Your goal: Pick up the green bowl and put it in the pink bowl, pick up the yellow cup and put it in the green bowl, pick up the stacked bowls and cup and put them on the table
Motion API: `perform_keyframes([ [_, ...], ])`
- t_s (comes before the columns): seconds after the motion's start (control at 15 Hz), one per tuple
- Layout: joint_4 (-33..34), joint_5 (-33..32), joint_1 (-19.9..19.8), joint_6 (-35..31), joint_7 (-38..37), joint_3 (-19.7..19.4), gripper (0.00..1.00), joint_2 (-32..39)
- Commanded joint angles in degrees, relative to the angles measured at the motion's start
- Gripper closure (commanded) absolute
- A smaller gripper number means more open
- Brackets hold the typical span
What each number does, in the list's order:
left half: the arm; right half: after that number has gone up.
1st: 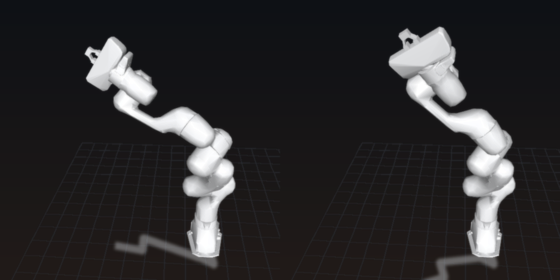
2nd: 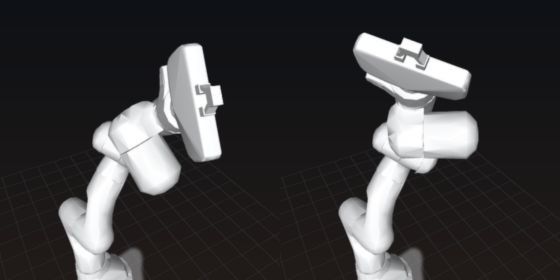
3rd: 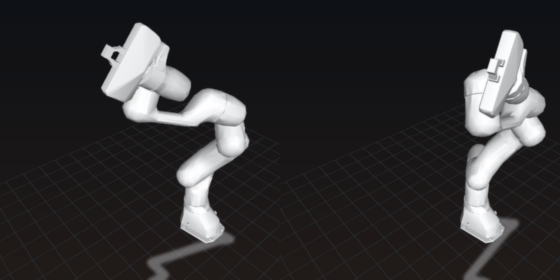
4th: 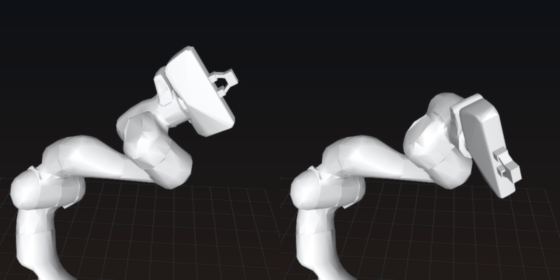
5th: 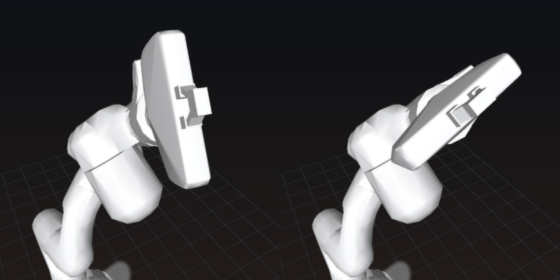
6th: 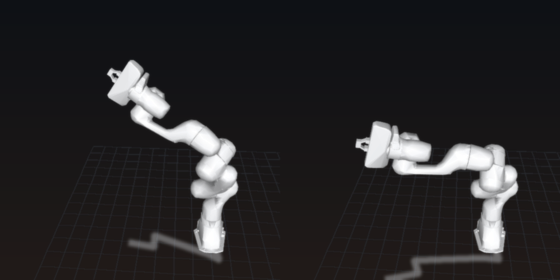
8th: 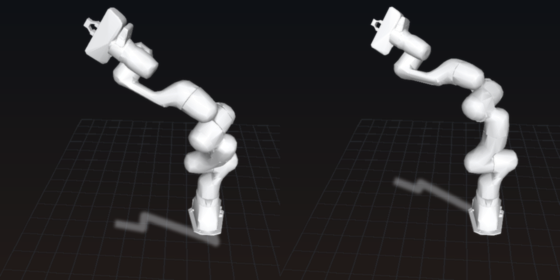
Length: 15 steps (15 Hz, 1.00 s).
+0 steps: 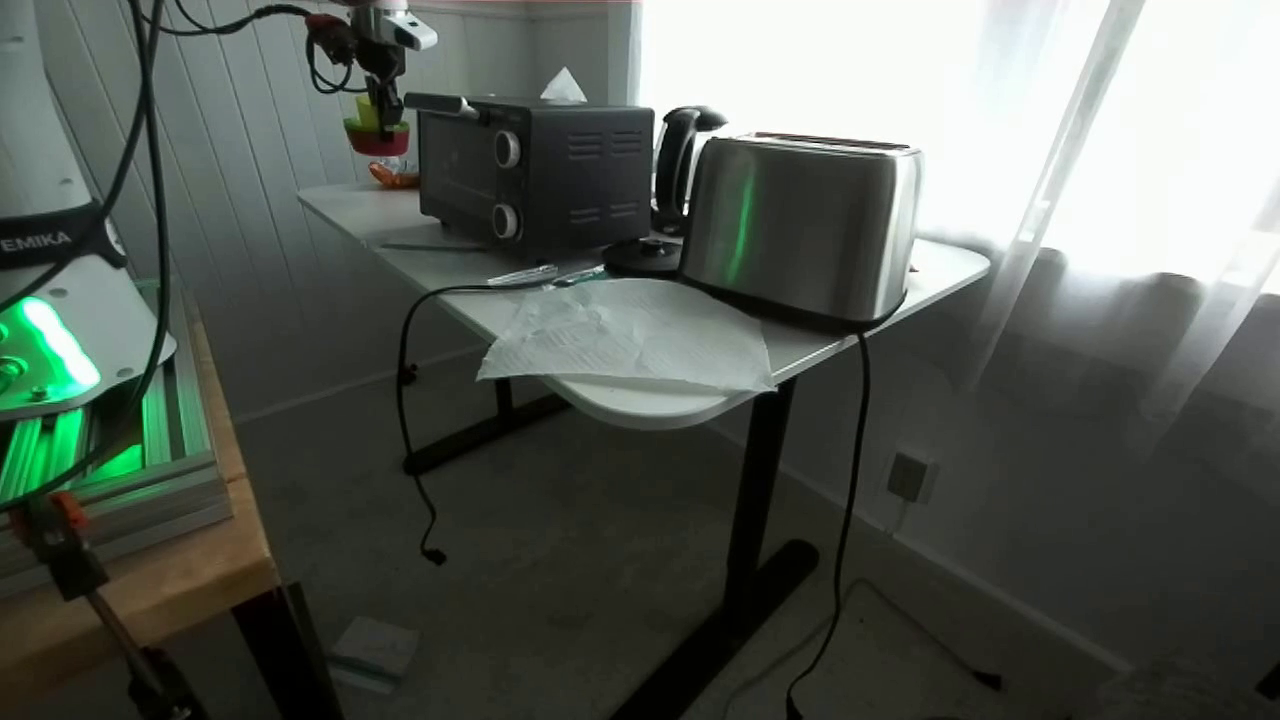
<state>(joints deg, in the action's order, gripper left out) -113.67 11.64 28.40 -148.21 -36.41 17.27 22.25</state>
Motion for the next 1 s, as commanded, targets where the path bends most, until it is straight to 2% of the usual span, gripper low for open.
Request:
perform_keyframes([
  [0.0,2.70,-2.42,3.37,-2.74,-6.26,-2.23,0.97,3.50],
  [0.4,4.55,-4.11,6.51,-1.51,-10.05,-4.54,0.97,6.60],
  [0.6,4.67,-3.02,5.86,-1.01,-7.67,-3.83,0.97,7.44],
  [0.93,4.48,-2.81,5.88,0.50,-8.10,-4.10,0.96,8.29],
])
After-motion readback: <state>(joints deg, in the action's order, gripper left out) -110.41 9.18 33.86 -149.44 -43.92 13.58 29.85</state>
